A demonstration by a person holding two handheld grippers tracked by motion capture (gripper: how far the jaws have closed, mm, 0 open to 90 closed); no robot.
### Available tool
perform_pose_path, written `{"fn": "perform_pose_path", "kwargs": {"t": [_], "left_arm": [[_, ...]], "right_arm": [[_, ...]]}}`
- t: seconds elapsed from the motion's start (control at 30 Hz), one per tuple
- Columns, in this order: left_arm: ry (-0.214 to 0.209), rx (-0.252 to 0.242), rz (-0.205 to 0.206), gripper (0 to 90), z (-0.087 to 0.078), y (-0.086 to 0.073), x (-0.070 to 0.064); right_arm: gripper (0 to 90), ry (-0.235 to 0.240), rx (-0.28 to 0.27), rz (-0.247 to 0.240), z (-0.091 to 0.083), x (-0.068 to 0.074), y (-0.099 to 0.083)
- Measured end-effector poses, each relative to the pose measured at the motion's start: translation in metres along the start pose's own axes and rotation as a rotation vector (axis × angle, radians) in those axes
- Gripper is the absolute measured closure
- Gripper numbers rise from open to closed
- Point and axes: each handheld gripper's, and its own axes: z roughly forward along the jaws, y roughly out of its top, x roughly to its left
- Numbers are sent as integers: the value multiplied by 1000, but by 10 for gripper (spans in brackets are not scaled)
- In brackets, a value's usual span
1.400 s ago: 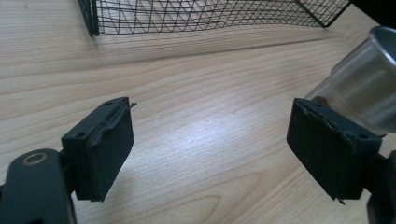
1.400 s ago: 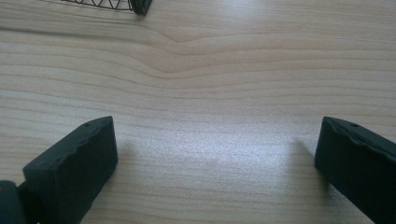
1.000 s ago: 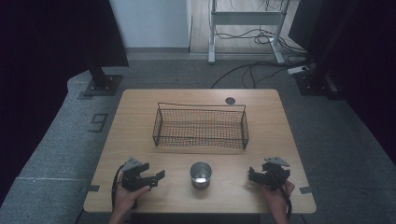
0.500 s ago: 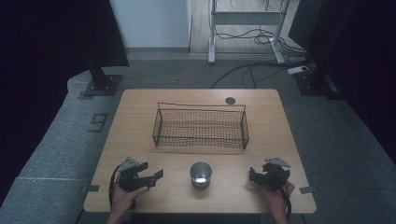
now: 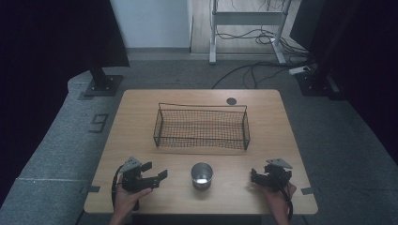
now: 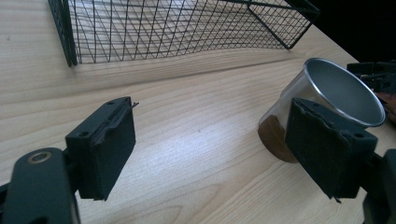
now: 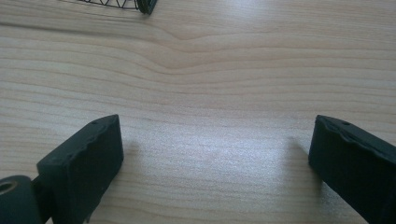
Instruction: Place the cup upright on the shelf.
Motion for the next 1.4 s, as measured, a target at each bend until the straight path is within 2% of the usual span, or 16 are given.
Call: {"fn": "perform_pose_path", "kwargs": {"t": [0.23,0.43,0.77,1.1,1.4], "left_arm": [[-24,-13,19,167,-1,4,-10],[-53,2,52,165,4,9,-22],[-76,24,86,157,15,13,-39],[-89,50,107,150,25,13,-49],[-100,43,120,139,29,14,-60]], "right_arm": [[30,0,0,0,0,0,0],[32,1,-1,-2,0,0,0],[36,0,-2,-2,-1,0,-1],[36,1,-1,-3,-1,0,-1],[36,1,-2,-2,-1,0,-1]]}}
